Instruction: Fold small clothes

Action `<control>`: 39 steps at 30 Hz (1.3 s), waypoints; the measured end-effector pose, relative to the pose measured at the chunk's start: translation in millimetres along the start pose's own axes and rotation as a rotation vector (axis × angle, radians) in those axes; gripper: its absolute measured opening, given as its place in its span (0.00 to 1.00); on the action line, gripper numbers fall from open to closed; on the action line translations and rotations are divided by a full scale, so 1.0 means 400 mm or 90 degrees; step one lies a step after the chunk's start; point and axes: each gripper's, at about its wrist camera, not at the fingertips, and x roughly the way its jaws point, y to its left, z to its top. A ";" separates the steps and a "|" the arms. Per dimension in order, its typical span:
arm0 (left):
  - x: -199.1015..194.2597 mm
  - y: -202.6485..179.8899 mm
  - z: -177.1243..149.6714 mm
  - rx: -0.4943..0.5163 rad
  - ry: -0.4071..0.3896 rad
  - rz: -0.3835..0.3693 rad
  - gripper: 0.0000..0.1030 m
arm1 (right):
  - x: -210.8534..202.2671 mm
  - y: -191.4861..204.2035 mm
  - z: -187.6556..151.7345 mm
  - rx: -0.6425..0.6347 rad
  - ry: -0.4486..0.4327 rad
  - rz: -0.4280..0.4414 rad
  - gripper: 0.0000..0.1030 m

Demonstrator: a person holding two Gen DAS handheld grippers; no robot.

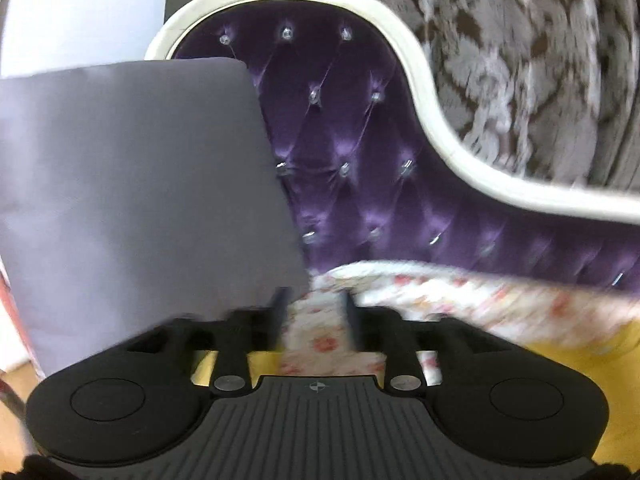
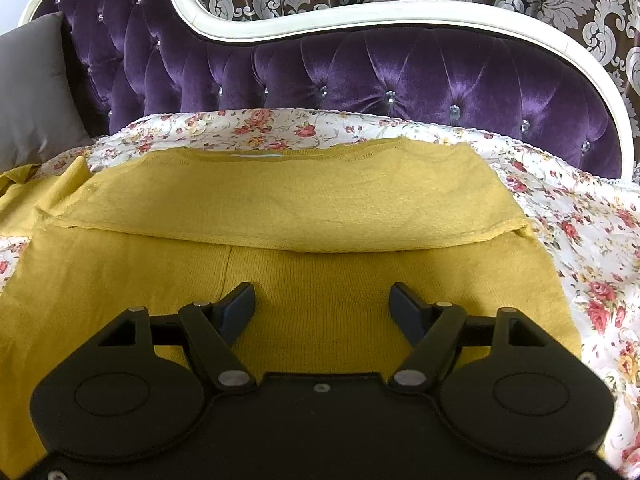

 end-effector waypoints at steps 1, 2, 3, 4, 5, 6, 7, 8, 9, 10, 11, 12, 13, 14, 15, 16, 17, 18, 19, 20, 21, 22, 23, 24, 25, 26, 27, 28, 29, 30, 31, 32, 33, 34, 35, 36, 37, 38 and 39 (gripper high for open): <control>0.013 0.005 -0.013 0.004 0.014 0.007 0.56 | 0.000 0.000 0.000 0.000 0.000 0.000 0.74; 0.026 0.013 -0.029 0.002 0.031 0.014 0.57 | 0.000 0.000 0.000 0.001 0.000 0.001 0.74; 0.043 0.024 -0.045 0.000 0.048 0.021 0.57 | 0.000 0.000 0.000 0.002 0.000 0.001 0.74; 0.052 0.033 -0.058 0.001 0.059 0.032 0.57 | 0.000 0.000 0.000 0.002 0.000 0.001 0.74; 0.060 0.041 -0.075 0.009 0.067 0.046 0.57 | 0.000 0.000 0.000 0.003 0.000 0.001 0.74; 0.070 0.052 -0.090 0.026 0.076 0.063 0.57 | 0.000 0.000 0.000 0.002 0.000 0.001 0.74; 0.080 0.057 -0.105 0.044 0.082 0.076 0.57 | 0.000 0.000 -0.001 0.002 0.000 0.001 0.74; 0.094 0.062 -0.120 0.064 0.089 0.089 0.57 | 0.000 0.000 0.000 0.002 0.000 0.000 0.74; 0.101 0.069 -0.134 0.079 0.094 0.097 0.57 | 0.000 0.000 0.000 0.001 0.000 -0.001 0.74; 0.111 0.073 -0.144 0.091 0.097 0.103 0.57 | 0.001 0.000 0.000 0.001 0.000 -0.001 0.74; 0.123 0.078 -0.153 0.101 0.099 0.108 0.57 | 0.001 0.001 0.000 0.001 0.000 -0.002 0.74; 0.132 0.082 -0.160 0.108 0.101 0.111 0.57 | 0.001 0.001 -0.001 0.001 0.000 -0.002 0.74; 0.144 0.086 -0.166 0.114 0.104 0.113 0.57 | 0.001 0.001 -0.001 0.000 0.000 -0.003 0.74; 0.156 0.090 -0.167 0.115 0.107 0.114 0.57 | 0.002 0.002 -0.001 -0.001 0.000 -0.003 0.74; 0.167 0.096 -0.170 0.114 0.108 0.115 0.57 | 0.002 0.002 -0.001 -0.001 0.000 -0.004 0.74; 0.176 0.098 -0.172 0.113 0.109 0.117 0.57 | 0.002 0.003 -0.001 -0.001 0.000 -0.004 0.74; 0.187 0.099 -0.171 0.111 0.106 0.122 0.57 | 0.001 0.003 -0.001 -0.001 0.000 -0.004 0.74; 0.184 0.103 -0.170 0.108 0.102 0.124 0.57 | 0.001 0.003 -0.001 -0.001 0.000 -0.005 0.74; 0.192 0.103 -0.167 0.104 0.099 0.125 0.57 | 0.002 0.003 -0.001 -0.001 0.000 -0.005 0.74; 0.203 0.102 -0.168 0.100 0.095 0.124 0.57 | 0.002 0.003 -0.001 -0.001 0.000 -0.006 0.74; 0.205 0.100 -0.164 0.093 0.092 0.120 0.57 | 0.002 0.003 -0.001 -0.001 0.000 -0.007 0.74; 0.212 0.102 -0.160 0.082 0.091 0.113 0.56 | 0.003 0.003 -0.001 -0.001 0.001 -0.007 0.74; 0.220 0.104 -0.156 0.066 0.093 0.103 0.44 | 0.003 0.003 -0.001 -0.001 0.000 -0.007 0.74; 0.226 0.109 -0.152 0.048 0.098 0.092 0.29 | 0.003 0.003 0.000 -0.001 0.000 -0.007 0.74; 0.234 0.113 -0.146 0.025 0.106 0.089 0.04 | 0.003 0.003 0.000 -0.001 0.000 -0.007 0.74; 0.234 0.118 -0.140 0.003 0.109 0.094 0.03 | 0.002 0.004 0.000 -0.001 0.001 -0.007 0.74; 0.225 0.121 -0.130 -0.024 0.105 0.088 0.03 | 0.002 0.004 0.000 -0.001 0.001 -0.007 0.74; 0.213 0.120 -0.119 -0.043 0.098 0.076 0.03 | 0.002 0.004 0.000 -0.001 0.001 -0.007 0.74; 0.199 0.114 -0.106 -0.055 0.092 0.062 0.03 | 0.002 0.004 0.000 -0.001 0.001 -0.007 0.74; 0.182 0.103 -0.094 -0.059 0.086 0.051 0.03 | 0.002 0.003 0.000 0.000 0.000 -0.006 0.74; 0.160 0.089 -0.078 -0.060 0.079 0.034 0.03 | 0.002 0.003 0.001 0.001 0.000 -0.005 0.74; 0.135 0.071 -0.060 -0.064 0.069 0.016 0.03 | 0.002 0.001 0.001 0.002 0.000 -0.004 0.75; 0.110 0.053 -0.043 -0.070 0.060 -0.001 0.03 | 0.002 0.001 0.001 0.004 0.000 -0.003 0.75; 0.086 0.037 -0.029 -0.077 0.049 -0.021 0.03 | 0.002 0.000 0.001 0.005 0.000 -0.002 0.75; 0.060 0.015 -0.012 -0.086 0.036 -0.045 0.03 | 0.001 -0.001 0.001 0.006 0.000 -0.001 0.75; 0.043 -0.007 0.004 -0.092 0.026 -0.066 0.03 | 0.001 -0.002 0.001 0.007 -0.001 0.000 0.75; 0.018 -0.038 0.020 -0.093 0.018 -0.086 0.03 | 0.001 -0.002 0.002 0.008 -0.001 0.001 0.75; -0.002 -0.072 0.035 -0.092 0.012 -0.110 0.03 | 0.000 -0.003 0.002 0.010 -0.001 0.002 0.75; -0.024 -0.105 0.045 -0.093 0.007 -0.133 0.03 | -0.001 -0.004 0.003 0.011 -0.001 0.003 0.75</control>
